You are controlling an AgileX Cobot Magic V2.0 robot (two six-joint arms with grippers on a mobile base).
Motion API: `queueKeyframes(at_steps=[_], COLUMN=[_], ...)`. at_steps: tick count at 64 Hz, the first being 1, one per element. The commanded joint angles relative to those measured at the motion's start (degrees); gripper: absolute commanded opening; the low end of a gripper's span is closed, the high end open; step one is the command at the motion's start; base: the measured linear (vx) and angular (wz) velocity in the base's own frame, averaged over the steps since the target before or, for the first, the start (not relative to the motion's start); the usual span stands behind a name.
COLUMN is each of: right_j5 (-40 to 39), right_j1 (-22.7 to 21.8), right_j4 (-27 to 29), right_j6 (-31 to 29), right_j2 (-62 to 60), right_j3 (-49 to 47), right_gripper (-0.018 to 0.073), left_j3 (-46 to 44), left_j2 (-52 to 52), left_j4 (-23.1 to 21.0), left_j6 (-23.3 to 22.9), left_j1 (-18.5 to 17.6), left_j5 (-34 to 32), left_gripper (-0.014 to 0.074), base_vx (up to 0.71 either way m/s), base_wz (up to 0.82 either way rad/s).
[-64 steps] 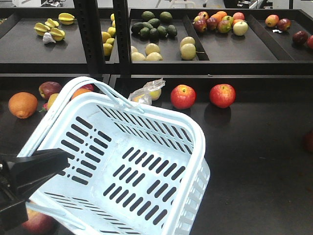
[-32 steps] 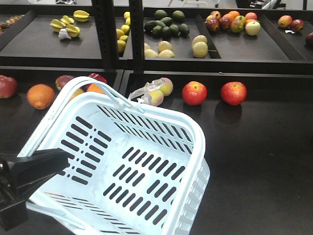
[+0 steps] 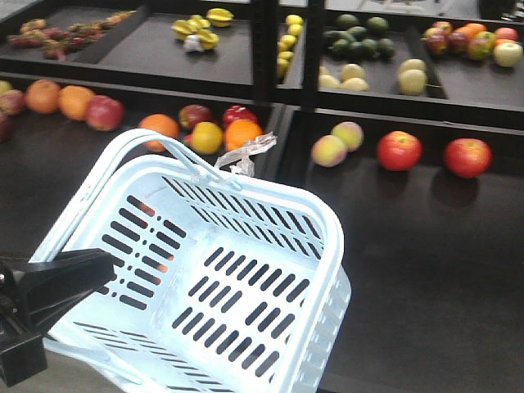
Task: Pick three apples into basket with both arms
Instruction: 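Hold the basket in the left gripper while turning the base away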
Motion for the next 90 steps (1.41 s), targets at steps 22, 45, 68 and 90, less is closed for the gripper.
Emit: queueKeyframes(at_steps=[22, 45, 68, 90], right_j5=[-4.24, -4.24, -4.24, -4.24], right_j1=[0.11, 0.11, 0.11, 0.11], right_j4=[-0.38, -0.38, -0.38, -0.38], right_j6=[-0.27, -0.27, -0.27, -0.27], right_j2=[-0.71, -0.71, -0.71, -0.71], right_j3=[0.38, 0.38, 0.38, 0.38], right_gripper=[-0.0005, -0.0005, -0.0005, -0.0005], left_j3=[-1.71, -1.71, -1.71, -1.71], left_j2=[-0.33, -0.33, -0.33, -0.33], left_j4=[-2.53, -2.53, -2.53, -2.53], left_j6=[0.00, 0.00, 0.00, 0.00], left_j1=[-0.26, -0.26, -0.26, -0.26], left_j5=[-3.10, -3.10, -3.10, -3.10], left_gripper=[-0.0007, -0.0007, -0.0007, -0.0007], base_vx=[-0.15, -0.17, -0.17, -0.16], base_wz=[0.55, 0.53, 0.55, 0.64])
